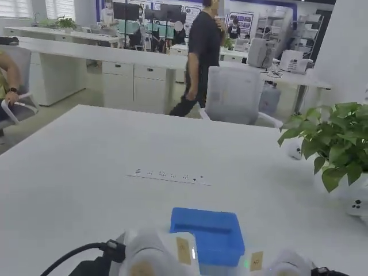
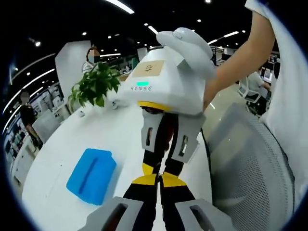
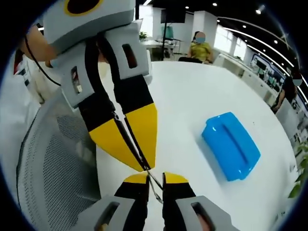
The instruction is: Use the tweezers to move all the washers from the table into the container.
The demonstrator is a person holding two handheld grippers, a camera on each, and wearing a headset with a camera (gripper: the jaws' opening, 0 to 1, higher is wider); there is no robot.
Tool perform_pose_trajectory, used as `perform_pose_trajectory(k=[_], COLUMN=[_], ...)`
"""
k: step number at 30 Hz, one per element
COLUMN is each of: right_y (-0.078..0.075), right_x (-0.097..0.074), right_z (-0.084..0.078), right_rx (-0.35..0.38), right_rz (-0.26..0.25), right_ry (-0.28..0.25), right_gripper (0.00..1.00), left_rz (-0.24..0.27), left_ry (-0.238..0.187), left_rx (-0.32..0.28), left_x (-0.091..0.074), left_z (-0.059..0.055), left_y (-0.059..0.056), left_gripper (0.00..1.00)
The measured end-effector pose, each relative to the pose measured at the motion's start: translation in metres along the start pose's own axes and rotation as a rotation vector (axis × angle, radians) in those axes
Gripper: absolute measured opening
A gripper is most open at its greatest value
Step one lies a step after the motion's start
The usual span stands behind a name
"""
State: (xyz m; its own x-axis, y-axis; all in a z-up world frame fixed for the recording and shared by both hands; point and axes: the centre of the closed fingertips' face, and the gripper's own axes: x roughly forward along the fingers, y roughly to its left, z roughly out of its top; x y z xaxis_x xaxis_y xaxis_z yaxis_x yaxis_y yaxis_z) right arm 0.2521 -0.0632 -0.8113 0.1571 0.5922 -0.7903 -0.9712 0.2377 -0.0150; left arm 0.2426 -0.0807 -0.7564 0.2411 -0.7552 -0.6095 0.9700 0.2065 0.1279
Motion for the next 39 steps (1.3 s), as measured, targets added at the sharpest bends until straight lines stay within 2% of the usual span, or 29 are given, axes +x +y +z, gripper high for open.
perform_pose_trajectory(k=[4,8,9,10,11,14,16,18,20,23,24,26,28,29,32,36,39], right_y=[-0.011,-0.013,-0.013,-0.016,-0.016,-0.019,-0.015,-0.012,-0.008,-0.003,-0.003,0.002,0.002,0.002,-0.001,-0.008,-0.006], right_x=[0.018,0.034,0.037,0.038,0.04,0.042,0.041,0.035,0.03,0.013,0.002,-0.013,-0.024,-0.028,-0.047,-0.068,-0.077], right_z=[-0.012,-0.021,-0.023,-0.022,-0.022,-0.021,-0.019,-0.02,-0.026,-0.031,-0.03,-0.029,-0.035,-0.036,-0.037,-0.036,-0.035], right_rx=[0.032,0.037,0.031,0.026,0.029,0.063,0.1,0.119,0.131,0.16,0.205,0.291,0.384,0.409,0.519,0.551,0.555], right_rz=[-0.022,-0.039,-0.044,-0.068,-0.07,-0.1,-0.097,-0.117,-0.121,-0.15,-0.18,-0.183,-0.216,-0.228,-0.281,-0.366,-0.39], right_ry=[0.033,0.058,0.063,0.052,0.051,0.042,0.024,0.003,0.011,0.002,-0.029,-0.085,-0.118,-0.133,-0.209,-0.263,-0.275], right_gripper=[0.07,0.07,0.07,0.07,0.07,0.09,0.12,0.17,0.2,0.25,0.26,0.27,0.28,0.29,0.32,0.32,0.36], left_rz=[-0.014,-0.03,-0.038,-0.031,-0.037,-0.048,-0.056,-0.062,-0.063,-0.067,-0.073,-0.078,-0.075,-0.078,-0.078,-0.074,-0.068], left_ry=[0.07,0.09,0.116,0.121,0.123,0.137,0.163,0.178,0.194,0.24,0.253,0.271,0.276,0.283,0.326,0.346,0.337], left_rx=[0.045,0.01,0.008,0.02,0.019,-0.01,0.011,0.017,0.018,0.027,0.01,-0.01,-0.004,-0.007,-0.007,-0.035,-0.044], left_x=[0.013,0.022,0.023,0.024,0.023,0.024,0.027,0.029,0.03,0.033,0.035,0.038,0.04,0.042,0.045,0.048,0.048], left_z=[-0.023,-0.038,-0.045,-0.048,-0.052,-0.062,-0.071,-0.077,-0.085,-0.1,-0.106,-0.111,-0.112,-0.112,-0.119,-0.125,-0.124], left_y=[0.009,0.013,0.013,0.016,0.018,0.02,0.019,0.018,0.018,0.022,0.022,0.023,0.023,0.022,0.02,0.019,0.019], left_gripper=[0.0,0.0,0.0,0.0,0.0,0.0,0.0,0.0,0.0,0.0,0.0,0.0,0.0,0.0,0.0,0.0,0.0])
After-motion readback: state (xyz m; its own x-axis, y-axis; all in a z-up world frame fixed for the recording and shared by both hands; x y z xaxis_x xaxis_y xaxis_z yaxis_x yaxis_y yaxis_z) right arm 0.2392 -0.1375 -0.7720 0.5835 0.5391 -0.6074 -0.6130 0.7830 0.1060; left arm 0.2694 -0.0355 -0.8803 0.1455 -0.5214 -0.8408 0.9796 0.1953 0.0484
